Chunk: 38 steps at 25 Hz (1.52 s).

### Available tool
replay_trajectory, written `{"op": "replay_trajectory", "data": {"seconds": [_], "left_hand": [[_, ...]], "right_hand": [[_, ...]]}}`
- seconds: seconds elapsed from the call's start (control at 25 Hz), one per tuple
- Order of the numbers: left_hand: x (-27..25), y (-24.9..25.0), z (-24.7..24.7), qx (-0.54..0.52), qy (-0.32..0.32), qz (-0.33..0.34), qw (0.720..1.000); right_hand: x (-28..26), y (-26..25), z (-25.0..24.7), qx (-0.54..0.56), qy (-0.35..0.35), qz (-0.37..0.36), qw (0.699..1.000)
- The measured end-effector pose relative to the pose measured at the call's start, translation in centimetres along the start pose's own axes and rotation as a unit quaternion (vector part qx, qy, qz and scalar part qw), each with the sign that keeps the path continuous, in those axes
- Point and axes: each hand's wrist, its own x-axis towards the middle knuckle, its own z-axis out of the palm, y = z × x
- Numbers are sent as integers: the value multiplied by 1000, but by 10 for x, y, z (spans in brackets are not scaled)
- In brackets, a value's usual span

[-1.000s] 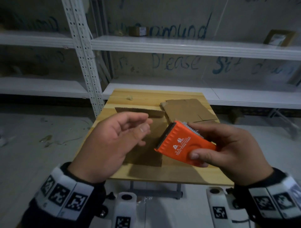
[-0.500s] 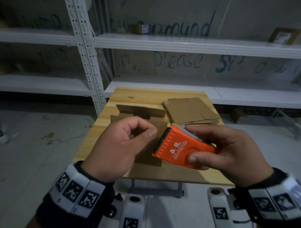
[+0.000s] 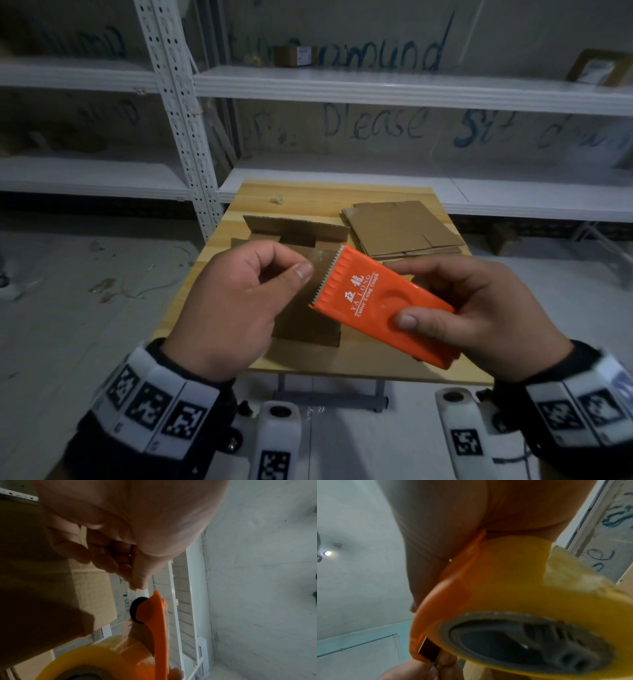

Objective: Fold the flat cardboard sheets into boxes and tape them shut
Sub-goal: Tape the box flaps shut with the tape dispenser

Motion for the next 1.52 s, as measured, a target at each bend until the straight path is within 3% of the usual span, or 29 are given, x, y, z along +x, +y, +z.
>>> {"op": "replay_trajectory", "data": {"seconds": [0.48,0.68,1.16,1.52], "left_hand": [[0,-3,-1,12,14,-21,1000],[-5,3,4,3,-28,-12,1000],[-12,8,9,-33,-54,-25,998],[-14,18,11,-73,-69,-62,993]], "right_hand": [[5,9,-2,6,-32,22,999],[5,15,1,49,-95,51,993],[6,27,5,201,-221,159,941],[7,32,22,252,-225,180,924]]}}
